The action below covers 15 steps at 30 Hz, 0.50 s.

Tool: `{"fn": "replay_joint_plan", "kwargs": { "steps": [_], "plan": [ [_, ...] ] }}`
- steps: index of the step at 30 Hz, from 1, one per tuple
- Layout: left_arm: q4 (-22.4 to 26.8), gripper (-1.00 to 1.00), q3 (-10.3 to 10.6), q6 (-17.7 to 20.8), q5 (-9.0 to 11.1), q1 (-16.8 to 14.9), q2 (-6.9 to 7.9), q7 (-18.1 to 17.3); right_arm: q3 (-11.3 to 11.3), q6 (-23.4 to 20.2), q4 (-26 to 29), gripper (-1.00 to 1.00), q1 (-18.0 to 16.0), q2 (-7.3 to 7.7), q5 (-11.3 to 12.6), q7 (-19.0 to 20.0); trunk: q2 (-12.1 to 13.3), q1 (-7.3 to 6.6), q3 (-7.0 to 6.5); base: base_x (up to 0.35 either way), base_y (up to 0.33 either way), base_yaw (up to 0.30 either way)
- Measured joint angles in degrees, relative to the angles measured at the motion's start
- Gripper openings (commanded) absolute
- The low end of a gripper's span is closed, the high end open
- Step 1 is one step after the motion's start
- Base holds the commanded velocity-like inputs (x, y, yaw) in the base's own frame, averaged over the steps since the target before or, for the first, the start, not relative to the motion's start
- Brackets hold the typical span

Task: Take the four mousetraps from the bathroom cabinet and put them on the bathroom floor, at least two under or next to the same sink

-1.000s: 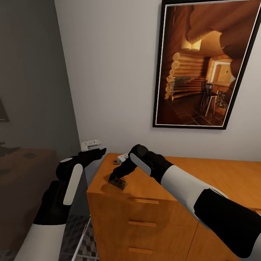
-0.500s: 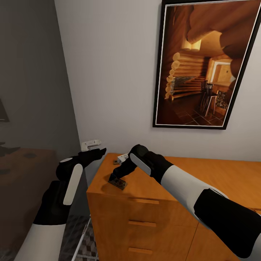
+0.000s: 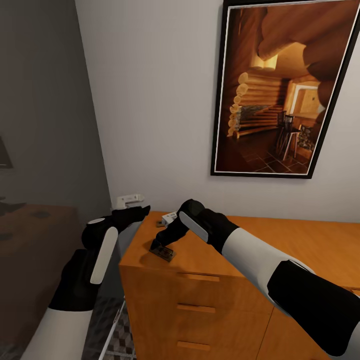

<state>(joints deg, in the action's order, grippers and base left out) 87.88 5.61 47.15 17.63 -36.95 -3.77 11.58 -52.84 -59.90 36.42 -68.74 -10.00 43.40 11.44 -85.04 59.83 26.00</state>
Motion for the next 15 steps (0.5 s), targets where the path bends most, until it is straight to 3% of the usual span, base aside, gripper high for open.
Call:
{"fn": "replay_joint_plan", "kwargs": {
  "steps": [6,15],
  "plan": [
    [0.0,1.00,1.7,1.2,-0.1,0.0,-0.01,0.0,0.0,0.0,0.0,1.00,0.0,0.00,0.0,0.0,0.0,0.00,0.00,0.000,0.000,0.000],
    [0.1,1.00,2.3,2.1,-0.1,0.0,-0.01,0.0,0.0,0.0,0.0,1.00,0.0,0.00,0.0,0.0,-0.4,0.21,0.18,0.000,0.000,0.000]
  ]
}}
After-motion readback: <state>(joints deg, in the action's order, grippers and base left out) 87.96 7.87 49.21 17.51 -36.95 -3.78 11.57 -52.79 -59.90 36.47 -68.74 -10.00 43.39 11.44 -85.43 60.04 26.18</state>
